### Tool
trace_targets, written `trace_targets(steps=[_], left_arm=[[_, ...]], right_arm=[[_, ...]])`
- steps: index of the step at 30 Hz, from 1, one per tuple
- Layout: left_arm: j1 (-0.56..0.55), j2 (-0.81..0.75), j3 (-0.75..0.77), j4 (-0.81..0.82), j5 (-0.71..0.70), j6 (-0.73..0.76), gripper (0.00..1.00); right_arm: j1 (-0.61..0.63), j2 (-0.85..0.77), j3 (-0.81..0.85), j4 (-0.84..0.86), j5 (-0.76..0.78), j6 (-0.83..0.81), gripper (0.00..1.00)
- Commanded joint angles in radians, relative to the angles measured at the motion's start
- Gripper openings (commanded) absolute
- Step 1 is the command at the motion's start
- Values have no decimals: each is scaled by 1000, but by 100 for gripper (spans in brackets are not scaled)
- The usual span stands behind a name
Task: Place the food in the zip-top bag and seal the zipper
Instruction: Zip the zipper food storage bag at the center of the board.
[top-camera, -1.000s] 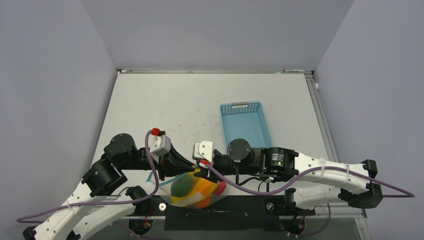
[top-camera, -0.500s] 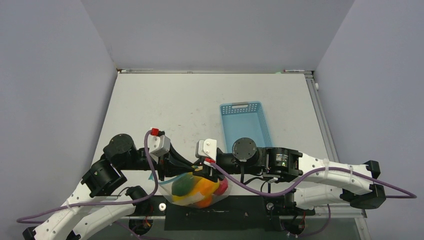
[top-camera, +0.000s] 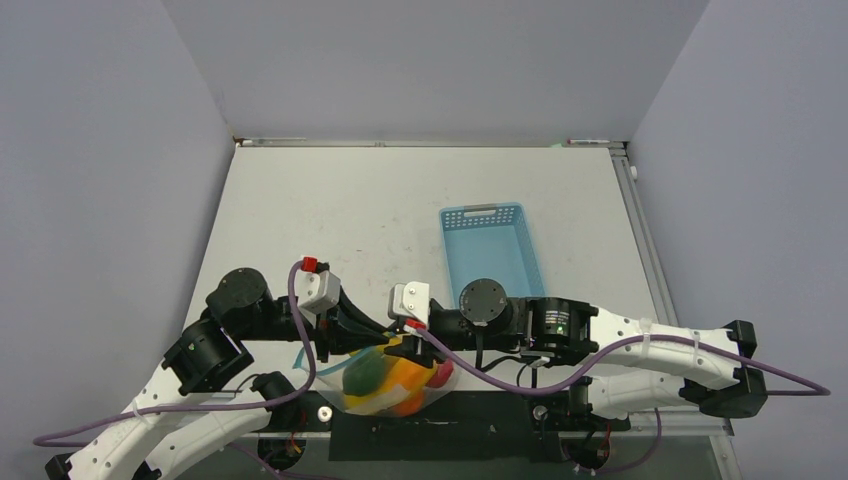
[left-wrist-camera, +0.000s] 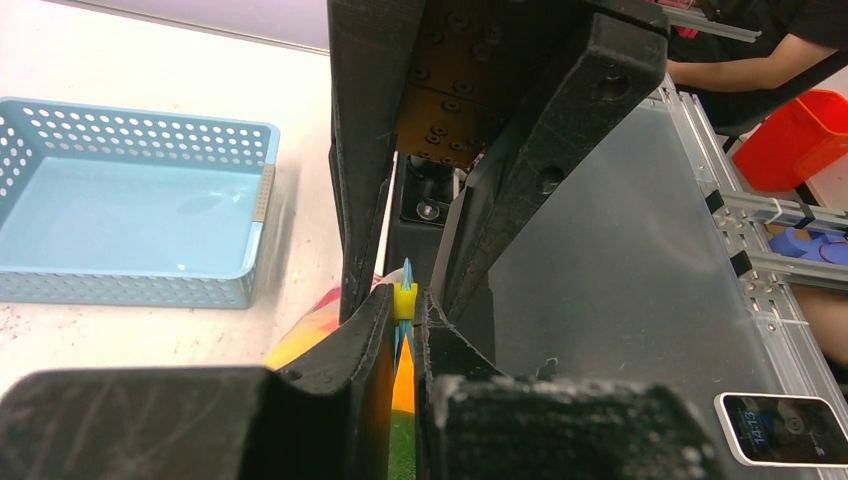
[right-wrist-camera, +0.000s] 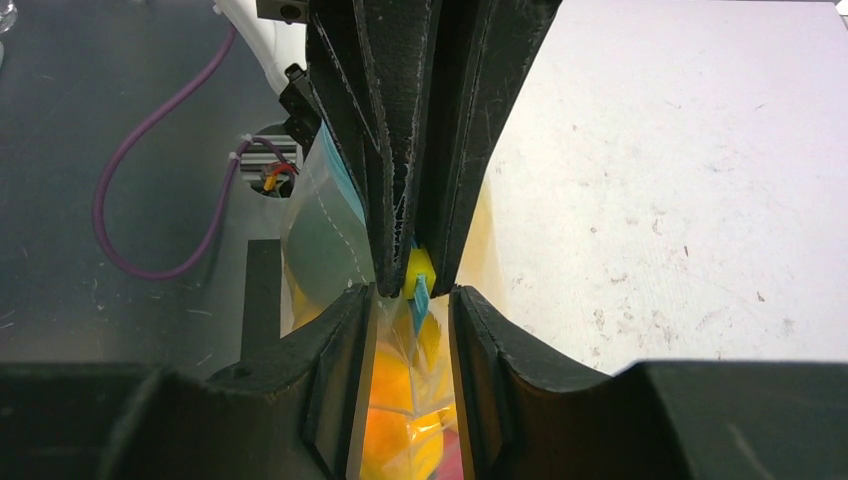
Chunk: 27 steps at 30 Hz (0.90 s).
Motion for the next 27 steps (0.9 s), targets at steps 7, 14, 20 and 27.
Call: trace_targets(steps=[7,14,20,27], left_arm=[[-2,-15,31,63,29,-14,0],[-3,-20,34,62,22,-16,0],[-2,-21,37,45,20,-9,0],[-2,-22,32,21,17,-1,0]], right_arm=[[4,16,-3,81,-42,14,25],[5,14,0,67,-55,10,8],[5,-6,-3,69,-31,6,5],[5,-51,-4,89,21,12,5]])
